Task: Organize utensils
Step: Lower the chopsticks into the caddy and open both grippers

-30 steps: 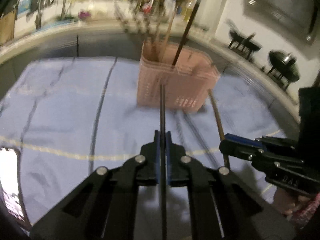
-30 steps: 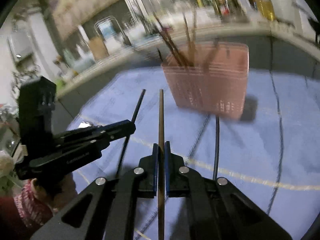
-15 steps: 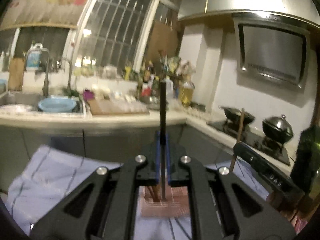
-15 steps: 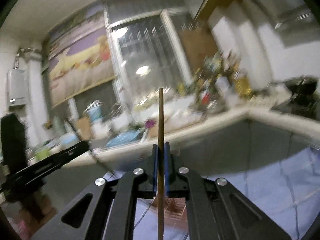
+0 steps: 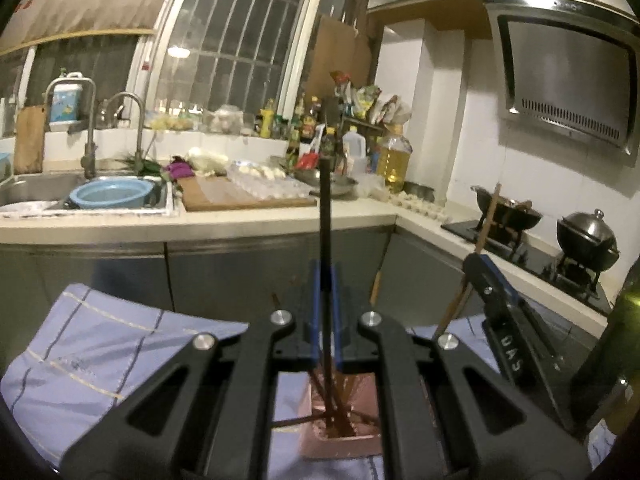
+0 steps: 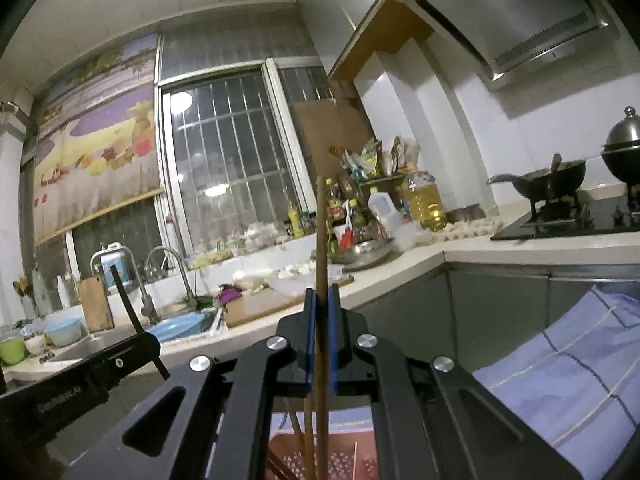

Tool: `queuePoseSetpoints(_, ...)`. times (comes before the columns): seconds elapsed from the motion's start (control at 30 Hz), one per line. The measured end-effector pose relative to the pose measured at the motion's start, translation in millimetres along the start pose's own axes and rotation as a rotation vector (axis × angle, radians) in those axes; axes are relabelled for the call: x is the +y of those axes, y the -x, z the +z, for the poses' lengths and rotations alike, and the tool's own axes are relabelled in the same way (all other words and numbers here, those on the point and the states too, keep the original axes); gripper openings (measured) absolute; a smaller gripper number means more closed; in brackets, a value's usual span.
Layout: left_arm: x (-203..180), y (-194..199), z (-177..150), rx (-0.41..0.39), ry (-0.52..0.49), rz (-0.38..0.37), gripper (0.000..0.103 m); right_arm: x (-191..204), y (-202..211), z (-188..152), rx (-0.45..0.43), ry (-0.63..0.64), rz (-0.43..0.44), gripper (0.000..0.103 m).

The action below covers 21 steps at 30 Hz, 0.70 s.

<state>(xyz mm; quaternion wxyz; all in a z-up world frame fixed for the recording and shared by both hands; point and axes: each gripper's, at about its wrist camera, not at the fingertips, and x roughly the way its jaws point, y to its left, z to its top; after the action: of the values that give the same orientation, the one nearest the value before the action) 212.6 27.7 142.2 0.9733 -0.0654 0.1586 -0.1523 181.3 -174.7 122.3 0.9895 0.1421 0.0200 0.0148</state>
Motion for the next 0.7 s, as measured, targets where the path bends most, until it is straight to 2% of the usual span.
queuePoseSetpoints(0.1, 3, -6, -13, 0.045, -0.002, -0.020, 0.005, -2, -4, -12, 0.050, -0.003, 0.009, 0.006)
queuePoseSetpoints(0.23, 7, -23, -38, 0.175, 0.006, -0.023, 0.005, -5, -2, -28, 0.173, -0.045, 0.059, 0.008)
queuePoseSetpoints(0.33, 10, -17, -45, 0.208, 0.022, -0.024, 0.005, -8, 11, -30, 0.227, -0.069, 0.087, 0.010)
queuePoseSetpoints(0.5, 12, 24, -25, 0.124, 0.054, -0.014, 0.013, -3, 43, -11, 0.197, -0.071, 0.104, 0.023)
queuePoseSetpoints(0.7, 11, 96, 0, -0.012, 0.094, -0.020, 0.014, -3, 109, 24, 0.087, -0.086, 0.132, 0.029)
